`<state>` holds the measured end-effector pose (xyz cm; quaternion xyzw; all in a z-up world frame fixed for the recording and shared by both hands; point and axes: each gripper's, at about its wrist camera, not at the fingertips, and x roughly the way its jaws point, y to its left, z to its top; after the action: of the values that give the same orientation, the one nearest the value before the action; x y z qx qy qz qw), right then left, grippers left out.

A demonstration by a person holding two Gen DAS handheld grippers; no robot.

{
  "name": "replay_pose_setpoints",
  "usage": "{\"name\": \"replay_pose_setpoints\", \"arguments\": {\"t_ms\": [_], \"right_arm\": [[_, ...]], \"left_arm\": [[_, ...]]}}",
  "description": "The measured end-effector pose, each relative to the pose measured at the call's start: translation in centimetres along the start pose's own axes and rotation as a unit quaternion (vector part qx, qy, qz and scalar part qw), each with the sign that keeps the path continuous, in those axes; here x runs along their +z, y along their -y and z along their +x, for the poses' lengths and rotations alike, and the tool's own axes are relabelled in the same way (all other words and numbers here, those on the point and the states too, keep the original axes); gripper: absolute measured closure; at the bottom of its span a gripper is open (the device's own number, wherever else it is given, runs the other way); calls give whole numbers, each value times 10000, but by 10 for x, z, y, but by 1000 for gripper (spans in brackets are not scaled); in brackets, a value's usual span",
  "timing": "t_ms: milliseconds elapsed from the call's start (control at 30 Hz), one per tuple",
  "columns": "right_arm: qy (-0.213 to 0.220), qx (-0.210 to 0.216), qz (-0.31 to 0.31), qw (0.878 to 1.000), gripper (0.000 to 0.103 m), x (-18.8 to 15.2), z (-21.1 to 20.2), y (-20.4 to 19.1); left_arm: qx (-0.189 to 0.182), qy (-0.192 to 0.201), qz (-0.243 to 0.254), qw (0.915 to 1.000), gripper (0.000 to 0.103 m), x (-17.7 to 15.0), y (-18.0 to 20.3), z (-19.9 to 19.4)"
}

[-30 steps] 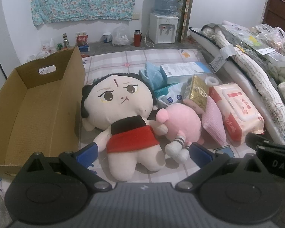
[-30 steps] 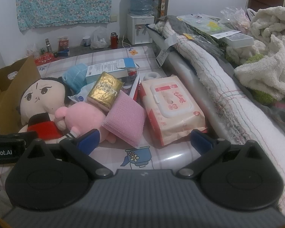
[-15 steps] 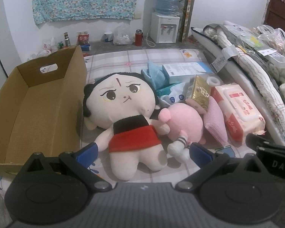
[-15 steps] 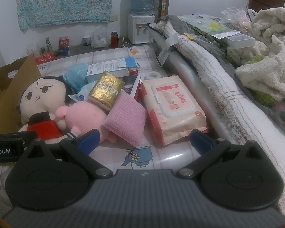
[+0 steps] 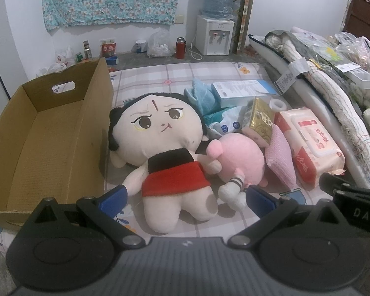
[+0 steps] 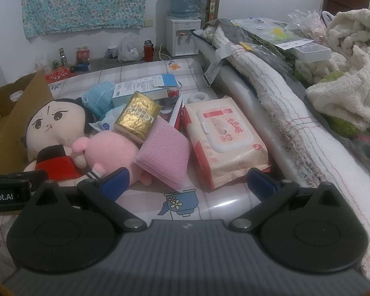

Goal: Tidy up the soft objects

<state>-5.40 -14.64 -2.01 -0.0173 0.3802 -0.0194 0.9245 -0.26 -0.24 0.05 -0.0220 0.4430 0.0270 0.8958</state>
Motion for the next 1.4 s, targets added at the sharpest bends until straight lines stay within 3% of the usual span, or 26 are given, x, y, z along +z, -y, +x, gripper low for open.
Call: {"name": "replay_pose_setpoints", "arguments": {"t_ms": [433, 667, 800, 900, 1033, 1200, 1400], "right_arm": [[53, 57, 248, 9997, 1, -3, 5, 11], [281, 557, 613, 9962, 1, -4, 14, 27], [187, 839, 786, 9932, 1, 4, 38, 25], [36, 979, 815, 9918, 2, 13, 63, 19], [-142, 1097, 728, 9912, 10, 23, 92, 8], [-450, 1081, 473, 9920, 26, 28, 124, -7], [-698, 1013, 322, 9919, 47, 24, 145, -8]], "left_arm": [[-160, 136, 146, 9997, 0, 3, 0, -3], [-673, 394, 349, 9963, 0, 11, -2, -7], [-899, 499, 364, 9940, 1, 15, -3, -3], [-864, 503, 494, 9938, 4, 17, 0, 6], [-794, 437, 722, 9933, 11, 18, 6, 19], [-924, 337, 863, 9914, 33, 19, 10, 33], [-1136, 273, 882, 9892, 38, 23, 11, 41]]}}
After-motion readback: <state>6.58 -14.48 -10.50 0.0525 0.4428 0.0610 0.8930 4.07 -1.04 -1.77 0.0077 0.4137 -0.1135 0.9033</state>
